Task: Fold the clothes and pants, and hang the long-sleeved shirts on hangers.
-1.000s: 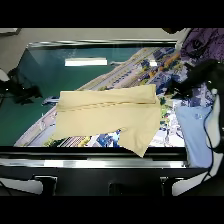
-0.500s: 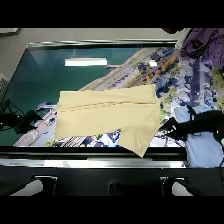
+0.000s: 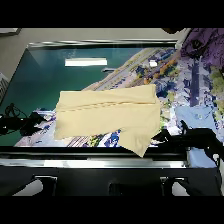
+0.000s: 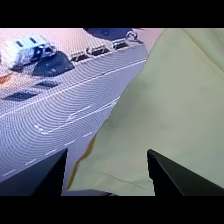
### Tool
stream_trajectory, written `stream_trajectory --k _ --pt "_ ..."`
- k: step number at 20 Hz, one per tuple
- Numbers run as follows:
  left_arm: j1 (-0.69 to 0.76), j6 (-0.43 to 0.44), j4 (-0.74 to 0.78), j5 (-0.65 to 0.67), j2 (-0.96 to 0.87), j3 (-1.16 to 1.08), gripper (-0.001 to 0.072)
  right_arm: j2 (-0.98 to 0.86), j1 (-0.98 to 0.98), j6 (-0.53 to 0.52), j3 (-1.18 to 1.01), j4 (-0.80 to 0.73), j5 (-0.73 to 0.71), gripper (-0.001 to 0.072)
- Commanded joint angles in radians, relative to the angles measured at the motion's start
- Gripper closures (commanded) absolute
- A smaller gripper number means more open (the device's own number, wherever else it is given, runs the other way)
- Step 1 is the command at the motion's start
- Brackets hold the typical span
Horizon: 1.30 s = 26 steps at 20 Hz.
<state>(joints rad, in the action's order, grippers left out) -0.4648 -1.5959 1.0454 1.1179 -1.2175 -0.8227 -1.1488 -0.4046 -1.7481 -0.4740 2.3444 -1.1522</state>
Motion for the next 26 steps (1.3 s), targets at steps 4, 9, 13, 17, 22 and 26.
stream_trajectory --k 4,9,13,17,22,26 --pt "-0.001 0.002 -0.007 -0.001 0.001 0.003 0.0133 -0.017 0.178 0.002 0.029 0.048 0.140 0.0410" --pt "-0.002 0.030 0.010 0.006 -0.010 0.011 0.0133 0.030 0.199 0.040 0.018 0.043 0.192 0.0685" --pt "-0.001 0.057 0.008 0.006 -0.081 0.036 0.0134 0.052 0.200 0.068 0.014 0.042 0.164 0.0686" --pt "0.006 0.095 -0.028 0.012 -0.135 0.038 0.0135 0.082 0.200 0.070 0.014 0.042 0.143 0.0686" --pt "0.050 0.097 -0.024 0.048 -0.142 0.047 0.0134 0.142 0.200 0.101 0.014 0.042 0.143 0.0686" --pt "0.057 0.093 -0.025 0.067 -0.142 0.098 0.0135 0.176 0.200 0.117 0.014 0.042 0.144 0.0686"
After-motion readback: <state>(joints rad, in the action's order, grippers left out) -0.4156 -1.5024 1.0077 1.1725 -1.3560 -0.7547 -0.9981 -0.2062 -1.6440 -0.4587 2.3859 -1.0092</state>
